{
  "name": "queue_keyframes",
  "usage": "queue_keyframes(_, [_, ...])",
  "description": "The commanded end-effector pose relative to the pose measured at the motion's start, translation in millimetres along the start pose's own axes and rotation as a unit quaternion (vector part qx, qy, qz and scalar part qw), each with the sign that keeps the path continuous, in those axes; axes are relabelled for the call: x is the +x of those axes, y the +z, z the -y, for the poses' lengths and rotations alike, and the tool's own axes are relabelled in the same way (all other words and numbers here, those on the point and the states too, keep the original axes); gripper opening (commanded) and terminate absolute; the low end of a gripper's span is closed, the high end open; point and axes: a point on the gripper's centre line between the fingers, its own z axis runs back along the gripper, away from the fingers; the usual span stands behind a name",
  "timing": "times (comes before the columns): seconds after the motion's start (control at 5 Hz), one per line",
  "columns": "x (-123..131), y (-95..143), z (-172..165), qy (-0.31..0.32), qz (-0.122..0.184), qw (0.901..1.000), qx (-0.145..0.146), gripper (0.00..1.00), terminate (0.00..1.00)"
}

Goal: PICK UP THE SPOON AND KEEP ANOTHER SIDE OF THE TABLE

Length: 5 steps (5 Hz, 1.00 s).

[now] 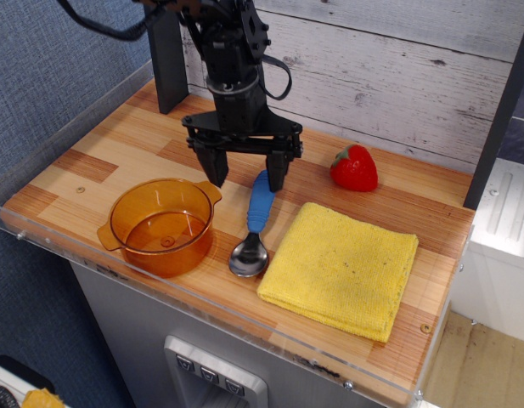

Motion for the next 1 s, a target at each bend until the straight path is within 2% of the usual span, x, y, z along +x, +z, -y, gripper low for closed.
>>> queue_keyframes(0.0, [16.5, 60.3, -13.4, -0.074, 0.042, 0.9962, 0.015, 1.0, 0.0])
queue_keyframes(0.2, [16.7, 72.4, -11.0, -0.148, 0.014, 0.9881, 0.039, 1.0, 0.0])
queue_keyframes(0.4, [2.9, 83.4, -14.2, -0.203, 0.0, 0.9784, 0.039, 1.0, 0.0])
queue_keyframes(0.6, [-26.1, 97.3, -4.5, -0.191, -0.012, 0.9811, 0.03, 1.0, 0.0])
queue_keyframes(0.8, [-54.3, 107.7, 3.9, -0.197, -0.022, 0.9801, -0.007, 1.0, 1.0])
